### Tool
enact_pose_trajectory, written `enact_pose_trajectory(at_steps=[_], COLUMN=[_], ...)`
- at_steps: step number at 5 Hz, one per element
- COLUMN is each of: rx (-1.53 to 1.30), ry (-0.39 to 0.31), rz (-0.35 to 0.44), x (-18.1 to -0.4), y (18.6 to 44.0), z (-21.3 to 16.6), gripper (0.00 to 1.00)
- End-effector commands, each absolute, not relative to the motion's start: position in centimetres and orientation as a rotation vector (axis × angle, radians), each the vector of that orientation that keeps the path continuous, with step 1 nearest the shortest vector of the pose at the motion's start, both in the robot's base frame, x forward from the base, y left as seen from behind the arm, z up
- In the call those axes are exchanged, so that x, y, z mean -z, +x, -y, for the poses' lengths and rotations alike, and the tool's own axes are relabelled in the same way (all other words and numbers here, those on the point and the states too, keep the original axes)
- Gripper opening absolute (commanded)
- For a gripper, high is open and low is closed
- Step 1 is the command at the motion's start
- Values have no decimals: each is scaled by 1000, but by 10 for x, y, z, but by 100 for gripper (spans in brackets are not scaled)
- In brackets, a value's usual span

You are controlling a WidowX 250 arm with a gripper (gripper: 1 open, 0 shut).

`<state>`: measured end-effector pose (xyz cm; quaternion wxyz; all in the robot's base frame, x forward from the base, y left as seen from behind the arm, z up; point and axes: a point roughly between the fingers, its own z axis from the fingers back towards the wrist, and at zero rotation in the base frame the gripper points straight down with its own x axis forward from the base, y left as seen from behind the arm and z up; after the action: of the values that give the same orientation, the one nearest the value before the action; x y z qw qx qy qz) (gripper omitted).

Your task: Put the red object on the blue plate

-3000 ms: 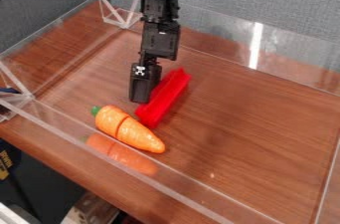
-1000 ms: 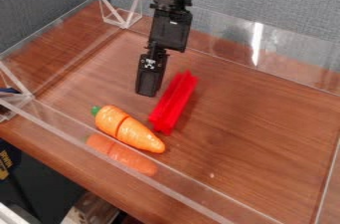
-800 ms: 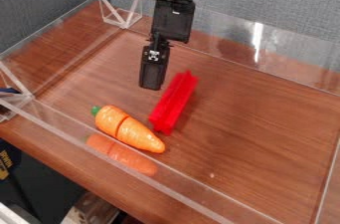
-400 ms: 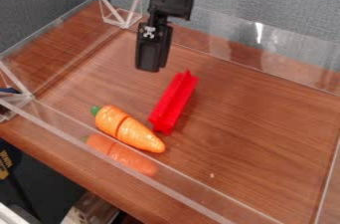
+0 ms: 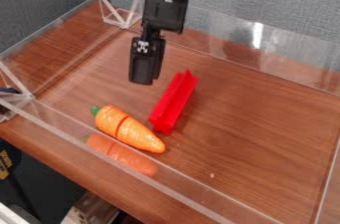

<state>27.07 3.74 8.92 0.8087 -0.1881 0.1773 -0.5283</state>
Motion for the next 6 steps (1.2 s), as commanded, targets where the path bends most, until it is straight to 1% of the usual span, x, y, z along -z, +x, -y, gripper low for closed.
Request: enact_pose_trajectory(at_steps=[1, 2, 3, 4, 5, 6], rx=[1161, 1152, 1125, 1099, 1092, 1105], ry=[-349, -353, -359, -363, -375, -372], rz=[-314, -312, -307, -306, -307, -316], x=[-119, -123, -131, -130, -123, -106], y=[275, 277, 287, 299, 312, 314], z=[-33, -34, -23, -11, 3, 3], gripper=[0, 0, 0, 100, 100, 100])
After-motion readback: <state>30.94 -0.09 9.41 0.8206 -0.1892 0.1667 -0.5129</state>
